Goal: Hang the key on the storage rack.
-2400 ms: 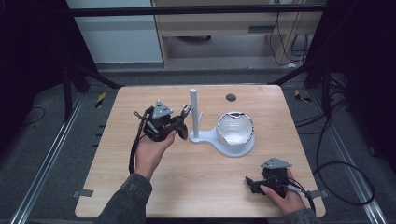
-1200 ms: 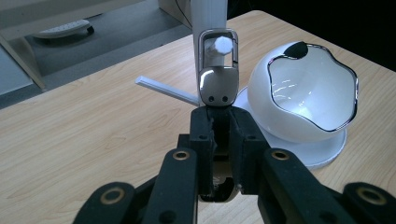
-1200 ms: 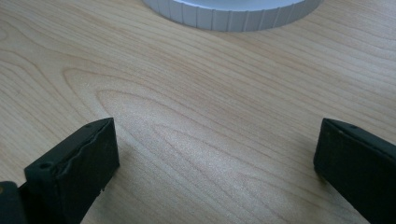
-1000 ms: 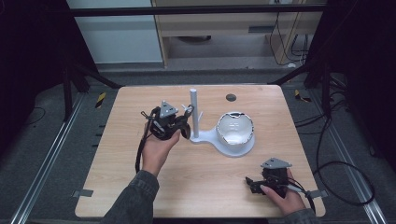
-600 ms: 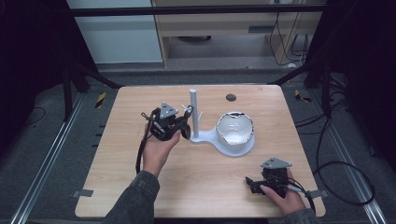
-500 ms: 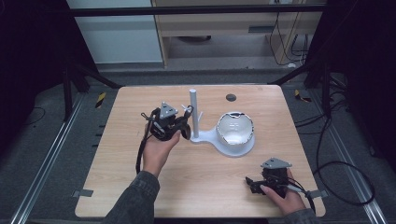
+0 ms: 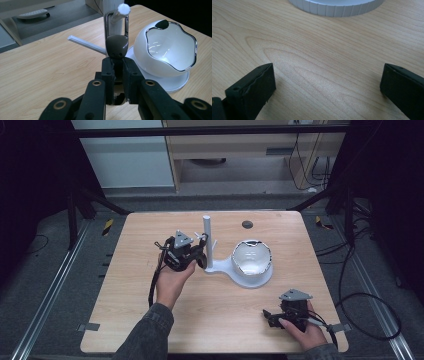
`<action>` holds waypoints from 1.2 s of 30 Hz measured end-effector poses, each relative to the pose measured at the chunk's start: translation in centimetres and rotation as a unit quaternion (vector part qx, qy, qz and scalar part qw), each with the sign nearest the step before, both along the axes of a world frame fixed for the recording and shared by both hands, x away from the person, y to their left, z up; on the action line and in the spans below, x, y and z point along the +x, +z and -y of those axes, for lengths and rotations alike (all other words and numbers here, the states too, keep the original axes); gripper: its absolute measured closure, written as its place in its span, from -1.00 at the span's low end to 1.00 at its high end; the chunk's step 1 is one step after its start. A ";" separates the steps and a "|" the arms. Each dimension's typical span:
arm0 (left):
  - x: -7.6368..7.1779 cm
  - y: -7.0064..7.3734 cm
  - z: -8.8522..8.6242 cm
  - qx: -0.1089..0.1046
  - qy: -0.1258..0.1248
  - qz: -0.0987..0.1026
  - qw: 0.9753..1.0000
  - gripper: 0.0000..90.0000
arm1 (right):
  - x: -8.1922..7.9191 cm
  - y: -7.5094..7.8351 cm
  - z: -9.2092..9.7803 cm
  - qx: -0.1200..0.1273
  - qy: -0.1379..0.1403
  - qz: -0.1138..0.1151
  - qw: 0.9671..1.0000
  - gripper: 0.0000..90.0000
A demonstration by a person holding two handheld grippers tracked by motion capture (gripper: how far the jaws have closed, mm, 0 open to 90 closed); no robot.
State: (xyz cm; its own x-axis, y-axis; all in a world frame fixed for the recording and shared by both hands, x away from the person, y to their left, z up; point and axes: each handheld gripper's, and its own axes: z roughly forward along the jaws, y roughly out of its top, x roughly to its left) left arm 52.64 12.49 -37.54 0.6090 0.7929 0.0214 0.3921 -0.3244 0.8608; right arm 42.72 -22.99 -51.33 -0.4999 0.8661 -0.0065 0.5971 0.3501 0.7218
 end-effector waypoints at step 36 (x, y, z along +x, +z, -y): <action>1.1 -1.4 0.4 -0.025 -0.004 -0.001 1.000 0.75 | 0.0 0.0 0.0 0.000 0.000 0.000 1.000 -0.99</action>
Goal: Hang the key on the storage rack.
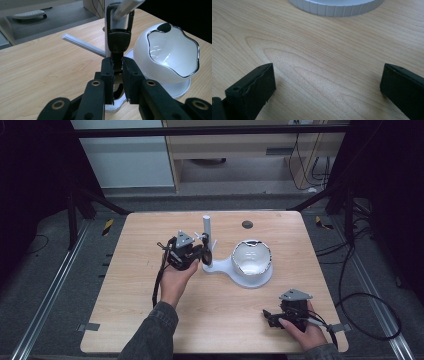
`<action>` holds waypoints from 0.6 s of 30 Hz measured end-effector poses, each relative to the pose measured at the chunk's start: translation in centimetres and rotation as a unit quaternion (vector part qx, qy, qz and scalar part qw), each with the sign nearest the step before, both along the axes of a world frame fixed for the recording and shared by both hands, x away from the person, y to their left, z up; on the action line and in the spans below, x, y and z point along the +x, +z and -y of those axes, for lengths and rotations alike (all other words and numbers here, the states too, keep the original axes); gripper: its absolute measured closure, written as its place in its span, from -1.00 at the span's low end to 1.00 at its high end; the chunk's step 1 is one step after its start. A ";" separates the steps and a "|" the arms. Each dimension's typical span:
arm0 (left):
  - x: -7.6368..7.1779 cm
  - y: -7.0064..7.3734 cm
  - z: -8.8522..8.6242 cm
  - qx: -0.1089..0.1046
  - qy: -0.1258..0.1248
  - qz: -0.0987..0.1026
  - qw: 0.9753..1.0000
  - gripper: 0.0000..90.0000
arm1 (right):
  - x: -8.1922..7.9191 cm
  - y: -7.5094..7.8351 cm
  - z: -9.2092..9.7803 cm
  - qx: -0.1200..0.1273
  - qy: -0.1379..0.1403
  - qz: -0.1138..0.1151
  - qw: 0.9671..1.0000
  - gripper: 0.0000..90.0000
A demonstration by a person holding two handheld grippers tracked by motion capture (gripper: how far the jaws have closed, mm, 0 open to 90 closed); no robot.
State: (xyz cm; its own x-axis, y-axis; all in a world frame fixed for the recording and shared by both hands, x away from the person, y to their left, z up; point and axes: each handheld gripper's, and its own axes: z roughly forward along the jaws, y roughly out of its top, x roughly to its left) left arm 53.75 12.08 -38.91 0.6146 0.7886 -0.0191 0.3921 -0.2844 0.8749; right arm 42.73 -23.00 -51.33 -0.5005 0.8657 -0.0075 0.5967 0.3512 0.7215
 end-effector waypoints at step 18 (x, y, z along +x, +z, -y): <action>-0.5 -0.1 -0.2 0.005 0.009 0.006 1.000 0.55 | 0.0 0.0 0.0 0.001 0.000 0.000 1.000 -0.99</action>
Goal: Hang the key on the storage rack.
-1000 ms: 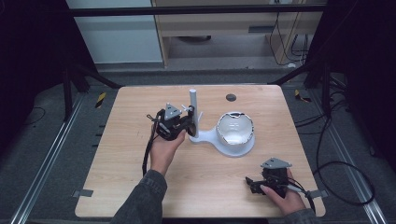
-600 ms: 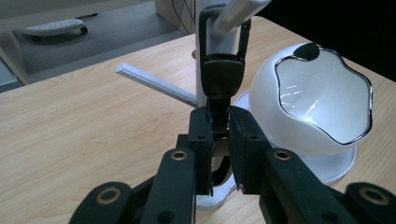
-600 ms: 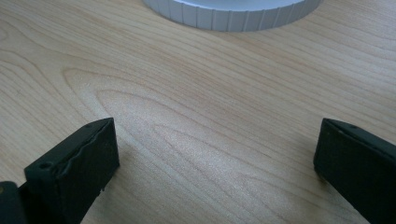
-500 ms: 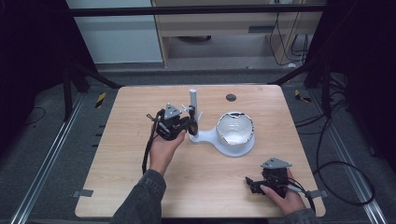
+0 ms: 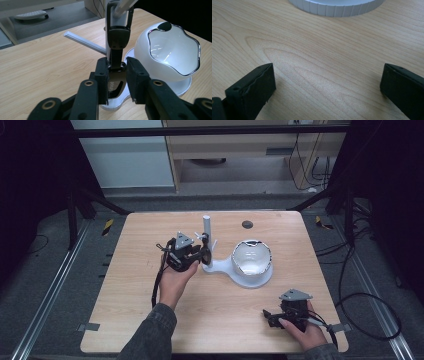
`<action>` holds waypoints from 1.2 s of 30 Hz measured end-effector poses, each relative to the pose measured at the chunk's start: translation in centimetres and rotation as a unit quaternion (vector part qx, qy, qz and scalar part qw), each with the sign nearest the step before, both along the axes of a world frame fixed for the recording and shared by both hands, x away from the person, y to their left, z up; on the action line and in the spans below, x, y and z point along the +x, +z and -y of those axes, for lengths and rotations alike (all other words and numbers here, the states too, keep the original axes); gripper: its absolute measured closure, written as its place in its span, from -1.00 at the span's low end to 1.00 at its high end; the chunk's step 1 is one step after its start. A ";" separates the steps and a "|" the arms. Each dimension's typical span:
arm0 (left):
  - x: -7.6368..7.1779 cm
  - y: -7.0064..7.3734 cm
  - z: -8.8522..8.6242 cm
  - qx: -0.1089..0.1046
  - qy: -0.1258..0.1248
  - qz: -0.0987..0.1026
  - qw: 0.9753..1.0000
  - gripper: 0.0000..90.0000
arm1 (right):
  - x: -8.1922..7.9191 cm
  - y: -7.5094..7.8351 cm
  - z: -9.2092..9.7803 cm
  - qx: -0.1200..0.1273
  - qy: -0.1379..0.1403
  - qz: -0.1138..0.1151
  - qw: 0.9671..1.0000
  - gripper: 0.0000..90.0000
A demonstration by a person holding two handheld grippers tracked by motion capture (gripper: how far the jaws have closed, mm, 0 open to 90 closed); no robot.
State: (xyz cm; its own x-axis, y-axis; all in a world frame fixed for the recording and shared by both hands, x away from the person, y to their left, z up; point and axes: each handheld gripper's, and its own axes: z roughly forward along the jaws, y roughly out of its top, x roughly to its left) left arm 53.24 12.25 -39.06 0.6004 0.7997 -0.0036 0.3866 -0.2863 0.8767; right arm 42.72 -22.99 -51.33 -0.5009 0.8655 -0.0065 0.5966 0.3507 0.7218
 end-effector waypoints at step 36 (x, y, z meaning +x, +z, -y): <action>-4.9 -2.6 -5.8 0.020 0.025 -0.023 0.999 -0.58 | 0.1 0.0 0.0 0.000 0.004 0.000 1.000 -0.99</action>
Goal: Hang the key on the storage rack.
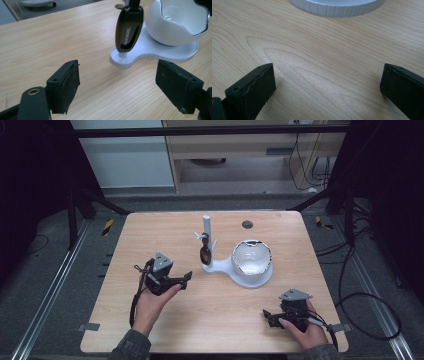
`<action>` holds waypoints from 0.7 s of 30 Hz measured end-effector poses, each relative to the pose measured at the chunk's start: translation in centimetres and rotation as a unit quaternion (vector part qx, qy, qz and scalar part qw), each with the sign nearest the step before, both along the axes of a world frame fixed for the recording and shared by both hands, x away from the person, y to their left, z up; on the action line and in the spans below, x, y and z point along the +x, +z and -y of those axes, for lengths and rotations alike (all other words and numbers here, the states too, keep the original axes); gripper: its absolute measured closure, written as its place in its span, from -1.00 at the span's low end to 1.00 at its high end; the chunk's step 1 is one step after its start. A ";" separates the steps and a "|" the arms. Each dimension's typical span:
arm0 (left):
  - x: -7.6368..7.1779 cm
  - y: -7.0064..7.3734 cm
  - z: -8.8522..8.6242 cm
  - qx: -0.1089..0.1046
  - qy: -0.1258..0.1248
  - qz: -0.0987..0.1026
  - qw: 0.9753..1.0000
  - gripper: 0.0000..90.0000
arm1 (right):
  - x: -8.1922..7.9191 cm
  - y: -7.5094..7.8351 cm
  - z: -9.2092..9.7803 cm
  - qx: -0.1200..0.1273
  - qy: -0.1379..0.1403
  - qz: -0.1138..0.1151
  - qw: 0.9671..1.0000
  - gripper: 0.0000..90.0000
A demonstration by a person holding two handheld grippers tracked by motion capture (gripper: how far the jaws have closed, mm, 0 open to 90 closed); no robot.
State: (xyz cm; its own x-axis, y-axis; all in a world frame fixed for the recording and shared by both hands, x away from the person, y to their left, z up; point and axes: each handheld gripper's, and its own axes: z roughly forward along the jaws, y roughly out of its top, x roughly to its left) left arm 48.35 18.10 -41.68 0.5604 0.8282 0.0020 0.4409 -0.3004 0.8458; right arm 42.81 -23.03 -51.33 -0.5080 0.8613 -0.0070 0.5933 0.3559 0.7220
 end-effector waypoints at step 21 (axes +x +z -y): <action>-1.5 -2.9 -4.6 0.084 0.009 -0.061 0.995 -0.75 | -0.1 0.0 0.0 0.001 -0.003 0.000 1.000 -0.99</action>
